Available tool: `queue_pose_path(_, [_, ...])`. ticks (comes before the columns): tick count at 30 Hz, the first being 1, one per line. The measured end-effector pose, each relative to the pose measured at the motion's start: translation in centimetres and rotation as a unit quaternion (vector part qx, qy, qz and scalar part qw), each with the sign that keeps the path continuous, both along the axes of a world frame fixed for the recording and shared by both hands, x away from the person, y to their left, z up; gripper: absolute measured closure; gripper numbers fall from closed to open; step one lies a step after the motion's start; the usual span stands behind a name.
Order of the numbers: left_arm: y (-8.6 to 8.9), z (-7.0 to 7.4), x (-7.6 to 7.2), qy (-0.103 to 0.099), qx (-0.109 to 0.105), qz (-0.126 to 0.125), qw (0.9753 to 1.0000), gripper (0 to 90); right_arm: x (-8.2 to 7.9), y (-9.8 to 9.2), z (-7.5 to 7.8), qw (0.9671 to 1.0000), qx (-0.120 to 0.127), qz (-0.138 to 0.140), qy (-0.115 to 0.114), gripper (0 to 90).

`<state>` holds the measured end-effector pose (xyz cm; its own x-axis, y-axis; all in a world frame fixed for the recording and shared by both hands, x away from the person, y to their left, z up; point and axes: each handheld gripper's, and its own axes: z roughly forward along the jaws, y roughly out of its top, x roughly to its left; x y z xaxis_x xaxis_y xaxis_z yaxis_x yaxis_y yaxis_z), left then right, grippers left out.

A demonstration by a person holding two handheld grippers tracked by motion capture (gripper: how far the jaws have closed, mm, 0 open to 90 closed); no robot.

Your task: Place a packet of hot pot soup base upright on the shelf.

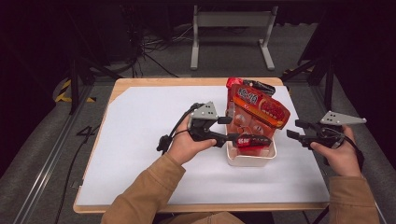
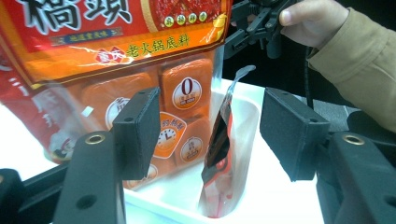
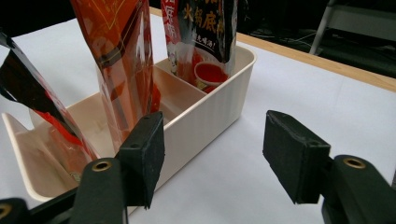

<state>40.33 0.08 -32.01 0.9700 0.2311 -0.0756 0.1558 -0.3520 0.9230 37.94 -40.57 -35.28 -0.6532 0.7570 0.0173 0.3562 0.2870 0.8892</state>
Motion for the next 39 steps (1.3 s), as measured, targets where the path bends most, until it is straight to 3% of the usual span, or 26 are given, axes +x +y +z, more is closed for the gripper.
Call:
queue_pose_path(6, [2.1,0.7,-0.6,-0.005,0.003,0.013,0.9999,37.9,0.0,0.2,0.0,0.9999,0.004,0.007,-0.007,38.4])
queue_pose_path(14, [5.6,1.1,-1.3,-0.004,0.008,0.051,0.9987,35.2,-0.1,0.5,0.1,0.9999,0.008,0.009,-0.006,37.8])
queue_pose_path(17, [6.8,1.0,-1.6,0.002,0.013,0.071,0.9974,32.9,-0.1,0.6,0.1,0.9999,0.008,0.011,-0.005,37.9])
queue_pose_path(25, [9.7,0.7,-1.9,-0.014,0.034,0.1,0.9943,25.3,0.0,0.7,0.0,0.9999,0.005,0.014,-0.007,37.9])
queue_pose_path(32, [12.0,0.4,-2.3,-0.013,0.035,0.121,0.992,22.1,0.0,0.7,-0.1,0.9998,0.007,0.016,-0.012,37.8])
queue_pose_path(35, [14.0,0.2,-2.4,-0.008,0.043,0.132,0.9903,21.5,0.0,0.6,0.0,0.9998,0.012,0.005,-0.016,37.4])
queue_pose_path(39, [15.2,-0.4,-2.6,-0.006,0.036,0.148,0.9883,18.5,0.0,0.5,-0.1,0.9997,0.017,0.0,-0.018,36.9])
